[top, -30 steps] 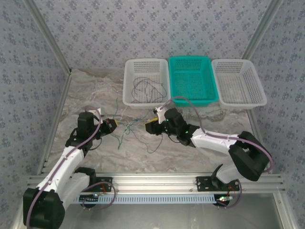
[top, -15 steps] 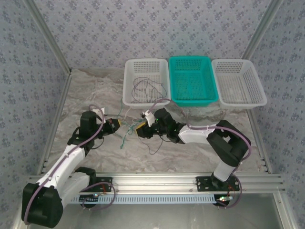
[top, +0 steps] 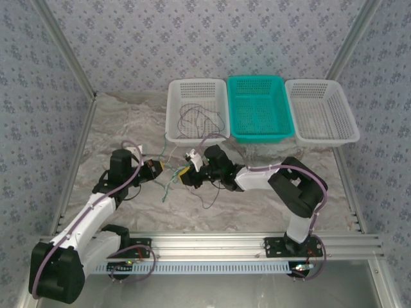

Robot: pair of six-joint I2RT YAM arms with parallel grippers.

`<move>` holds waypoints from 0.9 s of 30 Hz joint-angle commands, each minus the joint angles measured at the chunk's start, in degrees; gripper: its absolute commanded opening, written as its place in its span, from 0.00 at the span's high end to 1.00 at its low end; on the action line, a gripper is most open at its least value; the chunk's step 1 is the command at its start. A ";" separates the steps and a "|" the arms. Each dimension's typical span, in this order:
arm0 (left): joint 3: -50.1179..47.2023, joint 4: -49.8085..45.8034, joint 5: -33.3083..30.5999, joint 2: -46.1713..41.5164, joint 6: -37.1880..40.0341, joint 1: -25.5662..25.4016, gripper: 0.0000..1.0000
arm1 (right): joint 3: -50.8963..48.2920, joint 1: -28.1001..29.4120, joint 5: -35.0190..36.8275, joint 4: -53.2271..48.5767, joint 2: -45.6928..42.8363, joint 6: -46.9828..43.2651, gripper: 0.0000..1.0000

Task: Untangle the cables

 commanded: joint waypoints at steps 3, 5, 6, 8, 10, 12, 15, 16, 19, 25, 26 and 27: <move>2.00 1.23 -0.06 -0.20 1.23 -0.31 1.00 | 0.59 -0.52 -3.53 -0.17 0.39 -1.72 0.82; 2.03 0.98 -0.05 -0.29 1.24 -0.31 1.00 | -0.74 -1.00 -4.33 -0.49 -0.37 -1.74 0.75; 2.00 0.96 -0.05 -0.37 1.23 -0.31 1.00 | -1.44 -1.24 -4.48 -0.39 -0.73 -1.97 0.75; 1.88 1.09 -0.13 -0.48 1.22 -0.38 1.00 | -2.75 -1.41 -4.49 0.30 -1.33 -2.49 0.78; 1.79 1.37 -0.19 -0.41 1.00 -0.40 1.00 | -3.00 -1.40 -4.29 0.91 -1.43 -2.56 0.81; 1.81 1.65 -0.01 -0.23 0.80 -0.39 1.00 | -2.29 -1.32 -4.13 0.88 -0.96 -2.51 0.82; 2.06 1.49 0.12 -0.19 0.75 -0.40 1.00 | -1.03 -1.27 -3.52 2.16 0.06 -1.87 0.83; 2.21 1.27 0.12 -0.24 0.78 -0.39 1.00 | -0.87 -1.27 -3.56 2.96 0.36 -1.47 0.83; 2.36 0.87 0.05 -0.38 1.09 -0.39 1.00 | 0.37 -1.02 -3.75 3.78 1.23 -0.62 0.82; 2.29 1.31 0.01 0.22 0.95 -0.44 1.00 | 2.56 -0.28 -3.91 3.91 3.53 -0.59 0.84; 2.41 1.24 0.04 0.32 1.01 -0.44 1.00 | 2.62 -0.27 -3.98 4.08 3.83 -0.54 0.85; 2.50 1.20 0.03 0.27 1.02 -0.48 1.00 | 2.49 -0.22 -3.95 4.16 4.00 -0.57 0.85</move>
